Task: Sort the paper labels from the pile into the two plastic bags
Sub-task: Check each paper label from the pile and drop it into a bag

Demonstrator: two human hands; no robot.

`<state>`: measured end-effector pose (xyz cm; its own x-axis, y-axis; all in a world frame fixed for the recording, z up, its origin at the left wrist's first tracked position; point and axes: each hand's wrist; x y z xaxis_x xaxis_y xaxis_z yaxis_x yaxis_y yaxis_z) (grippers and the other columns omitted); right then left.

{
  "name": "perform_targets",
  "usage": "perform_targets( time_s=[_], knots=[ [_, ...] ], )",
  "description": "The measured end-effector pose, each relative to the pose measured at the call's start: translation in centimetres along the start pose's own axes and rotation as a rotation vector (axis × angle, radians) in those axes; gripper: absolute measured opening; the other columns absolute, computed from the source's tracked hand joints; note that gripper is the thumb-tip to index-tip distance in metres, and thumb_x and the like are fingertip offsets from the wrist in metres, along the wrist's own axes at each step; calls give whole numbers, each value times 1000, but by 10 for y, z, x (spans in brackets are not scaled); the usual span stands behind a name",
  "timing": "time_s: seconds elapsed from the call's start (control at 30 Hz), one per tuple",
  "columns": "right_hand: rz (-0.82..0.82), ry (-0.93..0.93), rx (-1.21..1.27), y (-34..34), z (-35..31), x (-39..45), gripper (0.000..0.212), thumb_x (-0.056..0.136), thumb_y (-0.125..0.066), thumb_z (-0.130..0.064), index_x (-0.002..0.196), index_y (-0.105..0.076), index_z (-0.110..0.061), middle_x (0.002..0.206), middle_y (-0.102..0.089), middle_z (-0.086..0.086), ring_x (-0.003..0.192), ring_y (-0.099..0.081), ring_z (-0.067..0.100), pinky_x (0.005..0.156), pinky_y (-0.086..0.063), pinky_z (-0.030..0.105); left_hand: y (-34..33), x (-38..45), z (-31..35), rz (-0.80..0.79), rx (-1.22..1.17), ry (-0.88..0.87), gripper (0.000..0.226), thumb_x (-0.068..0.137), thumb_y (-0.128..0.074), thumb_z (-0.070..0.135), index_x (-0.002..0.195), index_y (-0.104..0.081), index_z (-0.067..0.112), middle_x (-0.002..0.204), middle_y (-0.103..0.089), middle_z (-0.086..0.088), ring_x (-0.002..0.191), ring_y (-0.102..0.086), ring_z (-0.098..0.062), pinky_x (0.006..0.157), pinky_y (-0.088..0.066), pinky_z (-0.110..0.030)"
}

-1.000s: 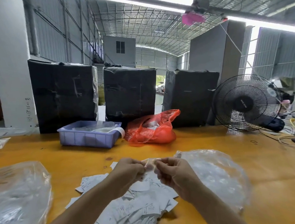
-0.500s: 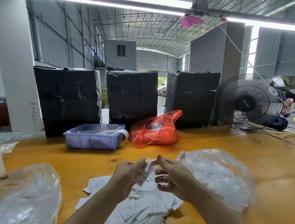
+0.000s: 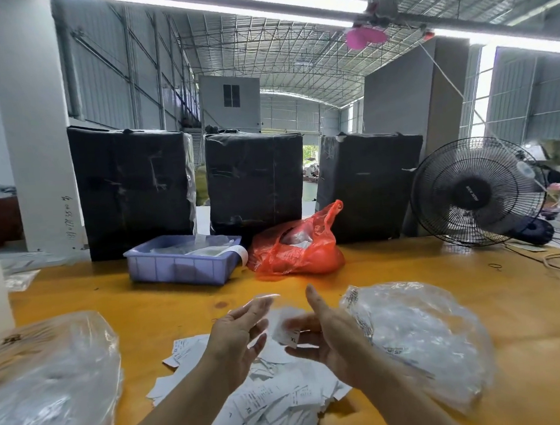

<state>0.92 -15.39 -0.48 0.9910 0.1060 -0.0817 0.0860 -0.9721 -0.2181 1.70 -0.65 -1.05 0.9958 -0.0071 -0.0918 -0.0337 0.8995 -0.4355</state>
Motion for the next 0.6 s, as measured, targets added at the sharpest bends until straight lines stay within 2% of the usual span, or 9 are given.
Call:
perform_targets(
  time_s=[0.07,0.13,0.2,0.3,0.37,0.43,0.47,0.53,0.6],
  knots=[
    [-62,-40,-12,-1,1,-1,50,81,-64,-47,77,-72,2,83,-72,17,75,-71,25,72,-58,39,-1,1,-5,-3,-10,-6,10,83,-67,13,90,-74,14,93,-68,4,91,-55,-15,69,-42,-26],
    [-96,21,-64,-3,5,-2,28,74,-75,-32,77,-73,-4,79,-72,11,75,-69,20,69,-57,31,-1,3,-9,12,-34,-6,10,82,-67,7,90,-73,10,83,-68,0,83,-54,-15,67,-41,-25],
    [-38,116,-47,-3,9,-1,5,74,-76,-12,72,-73,-8,72,-71,8,70,-66,17,63,-53,24,0,4,-13,7,-46,-19,11,77,-69,3,87,-71,4,72,-65,-4,73,-53,-15,64,-42,-24],
    [40,195,-74,1,7,3,11,84,-68,-6,73,-70,-9,68,-69,4,65,-63,12,59,-51,22,8,5,-14,-64,62,-57,17,65,-75,-1,80,-66,-1,60,-61,-8,61,-53,-17,56,-46,-22],
    [40,310,-369,5,4,4,18,88,-64,-10,70,-68,-12,65,-65,1,61,-59,9,58,-48,23,13,5,-11,-142,266,-71,35,60,-82,-5,90,-64,0,69,-68,-10,63,-59,-18,58,-47,-23],
    [14,432,-745,7,2,6,30,87,-66,-15,58,-62,-24,54,-58,-9,51,-49,2,54,-41,22,14,4,-8,-225,497,-117,54,53,-87,10,100,-62,5,81,-72,-11,72,-67,-18,63,-53,-26],
    [-5,458,-837,6,1,6,32,84,-69,-17,55,-61,-26,51,-57,-10,49,-48,1,53,-40,21,13,5,-7,-254,576,-154,57,50,-88,14,100,-63,5,85,-73,-15,77,-69,-21,69,-57,-31],
    [-53,453,-823,4,-1,6,22,81,-73,-21,60,-68,-18,57,-64,-2,53,-54,9,55,-45,28,9,5,-8,-259,621,-223,48,54,-89,7,95,-64,1,87,-70,-24,80,-68,-27,81,-57,-44],
    [-69,443,-739,3,-2,6,22,80,-74,-22,70,-73,-2,64,-67,11,58,-57,17,57,-47,32,7,5,-11,-225,610,-270,35,60,-86,-1,88,-64,-1,74,-66,-25,71,-64,-25,76,-58,-44]
  ],
)
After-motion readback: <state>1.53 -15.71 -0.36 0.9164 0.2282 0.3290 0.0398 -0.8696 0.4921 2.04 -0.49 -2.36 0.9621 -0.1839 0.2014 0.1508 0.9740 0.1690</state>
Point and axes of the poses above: each hand's wrist, its own x-axis towards the middle knuckle, its own y-axis out of the back of the hand, z = x × y
